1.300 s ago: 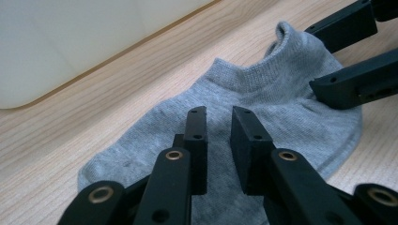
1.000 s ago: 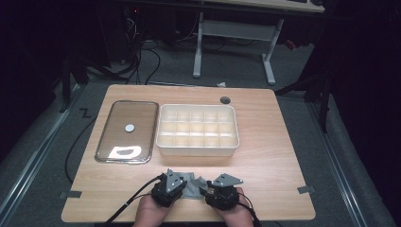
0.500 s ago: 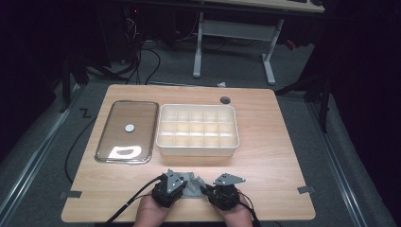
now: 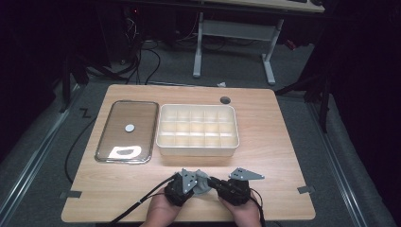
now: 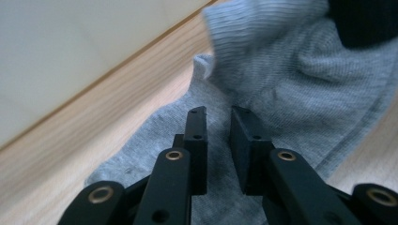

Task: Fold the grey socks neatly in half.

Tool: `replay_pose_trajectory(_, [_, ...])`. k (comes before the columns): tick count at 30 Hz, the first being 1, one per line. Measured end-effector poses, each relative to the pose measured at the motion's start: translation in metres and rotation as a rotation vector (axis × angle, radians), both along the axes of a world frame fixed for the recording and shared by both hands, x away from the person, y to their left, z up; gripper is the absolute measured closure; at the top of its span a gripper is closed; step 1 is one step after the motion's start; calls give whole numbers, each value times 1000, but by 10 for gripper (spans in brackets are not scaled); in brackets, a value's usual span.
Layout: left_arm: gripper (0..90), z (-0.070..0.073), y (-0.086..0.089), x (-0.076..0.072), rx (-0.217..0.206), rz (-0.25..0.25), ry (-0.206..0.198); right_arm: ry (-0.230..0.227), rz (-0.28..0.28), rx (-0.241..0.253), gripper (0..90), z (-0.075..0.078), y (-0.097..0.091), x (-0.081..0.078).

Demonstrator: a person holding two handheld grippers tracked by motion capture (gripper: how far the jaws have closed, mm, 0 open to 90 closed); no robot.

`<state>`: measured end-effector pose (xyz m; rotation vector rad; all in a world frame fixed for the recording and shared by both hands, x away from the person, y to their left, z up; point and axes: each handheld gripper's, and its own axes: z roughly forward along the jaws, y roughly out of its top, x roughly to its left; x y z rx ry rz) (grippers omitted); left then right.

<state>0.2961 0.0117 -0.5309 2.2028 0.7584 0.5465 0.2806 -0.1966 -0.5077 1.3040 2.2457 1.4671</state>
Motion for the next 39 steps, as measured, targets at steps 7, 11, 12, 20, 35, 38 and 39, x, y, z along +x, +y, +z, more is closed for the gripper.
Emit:
replay_pose_trajectory(7, [752, 0, -13, -1, 17, -5, -21, 1, 7, 47, 843, 3, -4, -3])
replay_pose_trajectory(11, [634, 5, -8, 5, 9, 14, 16, 14, -8, 51, 842, -1, -9, -1])
replay_pose_trajectory(12, [610, 7, -4, 5, 1, 20, 14, 11, -13, 43, 842, -2, -10, 0])
replay_pose_trajectory(20, [489, 14, 51, 12, -144, 119, 96, 8, -20, 30, 840, -4, -11, 0])
replay_pose_trajectory(35, [743, 1, 72, 12, -214, 88, 229, -2, -46, 8, 840, -4, -16, 0])
replay_pose_trajectory(38, [786, 1, 72, 10, -235, 79, 239, 0, -58, 9, 840, -4, -18, 0])
replay_pose_trajectory(39, [793, 1, 71, 10, -235, 78, 238, -4, -60, 6, 840, -4, -19, 0])
